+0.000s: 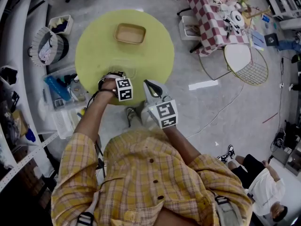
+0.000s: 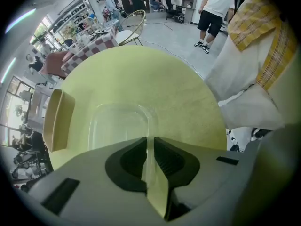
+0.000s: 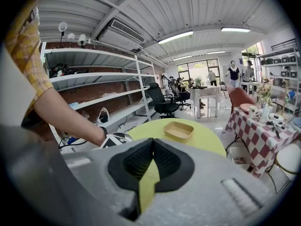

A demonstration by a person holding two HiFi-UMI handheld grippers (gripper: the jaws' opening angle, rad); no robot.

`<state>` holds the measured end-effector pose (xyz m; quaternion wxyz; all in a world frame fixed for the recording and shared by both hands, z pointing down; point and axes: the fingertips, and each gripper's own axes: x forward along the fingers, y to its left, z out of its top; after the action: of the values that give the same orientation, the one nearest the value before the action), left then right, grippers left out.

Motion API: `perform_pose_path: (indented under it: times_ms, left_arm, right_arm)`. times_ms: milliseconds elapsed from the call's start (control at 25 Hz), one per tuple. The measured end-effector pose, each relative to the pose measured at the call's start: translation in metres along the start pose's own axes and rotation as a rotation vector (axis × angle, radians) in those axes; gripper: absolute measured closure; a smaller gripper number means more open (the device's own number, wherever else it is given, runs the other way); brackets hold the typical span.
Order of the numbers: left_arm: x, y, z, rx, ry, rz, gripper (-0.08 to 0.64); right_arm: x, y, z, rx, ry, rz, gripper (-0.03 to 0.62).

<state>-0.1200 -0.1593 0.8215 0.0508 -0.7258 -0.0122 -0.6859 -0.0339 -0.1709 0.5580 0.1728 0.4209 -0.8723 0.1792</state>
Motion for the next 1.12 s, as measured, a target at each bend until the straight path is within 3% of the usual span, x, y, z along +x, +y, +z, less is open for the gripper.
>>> perform_pose_path:
  times_ms: [440, 840, 1120]
  left_arm:
    - [0.001, -0.002, 0.001, 0.035, 0.027, -0.063, 0.525]
    - [-0.001, -0.002, 0.000, 0.027, 0.020, -0.021, 0.545]
    - [-0.002, -0.001, 0.000, 0.004, 0.016, 0.079, 0.549]
  right_arm:
    - [0.001, 0.002, 0.002, 0.024, -0.006, 0.010, 0.594]
    - [-0.001, 0.004, 0.001, 0.025, 0.004, 0.015, 0.594]
    - [-0.010, 0.006, -0.001, 0.017, 0.001, 0.007, 0.594]
